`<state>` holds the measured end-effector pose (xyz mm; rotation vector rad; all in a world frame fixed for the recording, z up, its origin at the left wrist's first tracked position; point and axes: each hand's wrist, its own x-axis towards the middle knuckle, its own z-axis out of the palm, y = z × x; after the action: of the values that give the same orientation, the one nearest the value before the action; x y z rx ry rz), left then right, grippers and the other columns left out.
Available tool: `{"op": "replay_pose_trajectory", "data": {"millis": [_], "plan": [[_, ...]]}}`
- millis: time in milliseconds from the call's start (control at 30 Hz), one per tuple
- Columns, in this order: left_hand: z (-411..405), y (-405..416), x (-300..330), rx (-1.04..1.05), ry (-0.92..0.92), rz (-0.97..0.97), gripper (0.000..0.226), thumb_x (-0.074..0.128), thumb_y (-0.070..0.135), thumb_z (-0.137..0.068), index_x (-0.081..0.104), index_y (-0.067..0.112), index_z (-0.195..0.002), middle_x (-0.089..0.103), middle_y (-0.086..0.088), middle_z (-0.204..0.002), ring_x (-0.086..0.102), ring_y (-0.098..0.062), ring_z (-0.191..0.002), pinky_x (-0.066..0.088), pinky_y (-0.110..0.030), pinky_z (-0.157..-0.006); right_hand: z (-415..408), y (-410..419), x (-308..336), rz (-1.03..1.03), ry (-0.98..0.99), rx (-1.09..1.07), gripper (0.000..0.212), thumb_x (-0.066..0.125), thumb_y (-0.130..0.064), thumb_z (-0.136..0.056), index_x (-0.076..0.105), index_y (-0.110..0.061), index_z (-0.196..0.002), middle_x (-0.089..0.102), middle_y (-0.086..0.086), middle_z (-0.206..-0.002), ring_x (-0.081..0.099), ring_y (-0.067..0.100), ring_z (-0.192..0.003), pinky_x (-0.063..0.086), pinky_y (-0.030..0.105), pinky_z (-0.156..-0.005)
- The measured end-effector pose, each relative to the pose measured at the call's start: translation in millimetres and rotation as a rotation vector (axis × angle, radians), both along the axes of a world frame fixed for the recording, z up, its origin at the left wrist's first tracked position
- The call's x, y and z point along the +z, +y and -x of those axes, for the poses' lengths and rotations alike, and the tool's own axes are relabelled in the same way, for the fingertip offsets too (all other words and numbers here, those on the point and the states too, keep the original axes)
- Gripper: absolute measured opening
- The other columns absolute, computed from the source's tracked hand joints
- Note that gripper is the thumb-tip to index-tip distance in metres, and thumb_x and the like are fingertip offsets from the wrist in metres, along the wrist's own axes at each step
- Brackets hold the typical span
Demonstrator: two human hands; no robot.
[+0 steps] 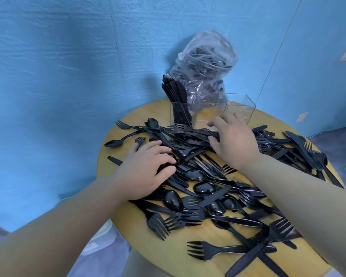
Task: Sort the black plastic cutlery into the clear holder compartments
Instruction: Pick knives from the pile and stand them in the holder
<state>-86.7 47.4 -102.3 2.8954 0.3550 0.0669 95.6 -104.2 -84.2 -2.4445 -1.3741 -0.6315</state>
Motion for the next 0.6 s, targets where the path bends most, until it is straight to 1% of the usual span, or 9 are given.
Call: {"op": "replay_pose_trajectory", "data": {"millis": [33,100,167,200,267,333,433,567,600], "plan": [[-0.7,-0.5,0.8,-0.007,0.011,0.008,0.040,0.028,0.052,-0.097,0.048,0.044,-0.131,0.031,0.021,-0.149,0.006,-0.003,-0.143,0.002,-0.051,-0.117,3.3,-1.1,0.1,-0.022,-0.007,0.062,0.020,0.063,-0.027,-0.086,0.064,-0.013,-0.101,0.062,0.007,-0.098,0.050,0.026,-0.094,0.041,0.033,-0.078],[-2.3,-1.5,0.7,-0.028,0.037,0.016,0.041,0.028,0.052,-0.097,0.046,0.043,-0.133,0.033,0.023,-0.148,0.007,-0.002,-0.143,0.002,-0.052,-0.117,12.7,-2.2,1.6,0.039,0.150,0.146,0.024,0.059,-0.043,-0.087,0.062,-0.019,-0.089,0.062,-0.003,-0.083,0.049,0.015,-0.083,0.040,0.029,-0.068],[-3.0,-1.9,-0.6,-0.049,0.051,0.021,0.042,0.028,0.052,-0.097,0.045,0.043,-0.134,0.035,0.024,-0.146,0.009,-0.001,-0.143,0.001,-0.054,-0.117,19.8,-0.7,0.7,0.222,0.308,0.151,0.034,0.057,-0.058,-0.082,0.060,-0.026,-0.093,0.062,-0.010,-0.079,0.048,0.010,-0.081,0.040,0.028,-0.067],[-2.9,-1.7,-1.4,-0.054,0.052,0.023,0.041,0.028,0.052,-0.097,0.045,0.043,-0.134,0.036,0.024,-0.145,0.010,0.000,-0.143,0.001,-0.054,-0.117,20.7,0.3,-0.6,0.301,0.326,0.143,0.036,0.058,-0.059,-0.081,0.060,-0.027,-0.097,0.063,-0.012,-0.080,0.051,0.010,-0.083,0.041,0.028,-0.068],[-1.6,-0.6,-2.0,-0.057,0.042,0.031,0.040,0.029,0.051,-0.097,0.046,0.044,-0.133,0.038,0.024,-0.144,0.011,0.001,-0.142,0.001,-0.053,-0.117,18.7,-0.2,-1.9,0.345,0.372,0.130,0.034,0.062,-0.052,-0.083,0.062,-0.025,-0.103,0.063,-0.012,-0.083,0.056,0.012,-0.084,0.044,0.026,-0.073],[0.1,0.5,-2.0,-0.057,0.033,0.036,0.039,0.030,0.050,-0.098,0.047,0.044,-0.132,0.038,0.024,-0.144,0.011,0.002,-0.142,0.001,-0.050,-0.118,13.9,-2.7,-0.9,0.310,0.415,0.116,0.030,0.064,-0.046,-0.084,0.064,-0.024,-0.104,0.061,-0.011,-0.084,0.058,0.013,-0.083,0.046,0.026,-0.077],[3.0,1.4,-2.3,-0.065,0.014,0.034,0.039,0.031,0.050,-0.098,0.048,0.045,-0.131,0.034,0.023,-0.147,0.010,0.002,-0.142,-0.001,-0.046,-0.118,7.3,-5.5,0.2,0.248,0.397,0.084,0.028,0.066,-0.043,-0.084,0.065,-0.022,-0.102,0.065,-0.006,-0.090,0.060,0.016,-0.088,0.049,0.031,-0.082],[6.6,0.7,-2.8,-0.073,-0.031,0.040,0.047,0.024,0.057,-0.092,0.052,0.045,-0.128,0.033,0.020,-0.148,0.008,0.002,-0.142,-0.003,-0.041,-0.116,0.0,-8.7,-0.8,0.173,0.373,0.049,0.024,0.062,-0.039,-0.086,0.065,-0.020,-0.099,0.067,-0.004,-0.086,0.062,0.020,-0.085,0.051,0.034,-0.079],[7.2,0.5,-2.5,-0.067,-0.031,0.043,0.045,0.026,0.056,-0.094,0.052,0.044,-0.129,0.032,0.020,-0.149,0.008,0.002,-0.142,-0.003,-0.041,-0.116,-1.2,-9.4,-1.0,0.167,0.360,0.038,0.024,0.061,-0.039,-0.087,0.065,-0.020,-0.100,0.068,-0.003,-0.086,0.063,0.020,-0.085,0.051,0.035,-0.079]]}}
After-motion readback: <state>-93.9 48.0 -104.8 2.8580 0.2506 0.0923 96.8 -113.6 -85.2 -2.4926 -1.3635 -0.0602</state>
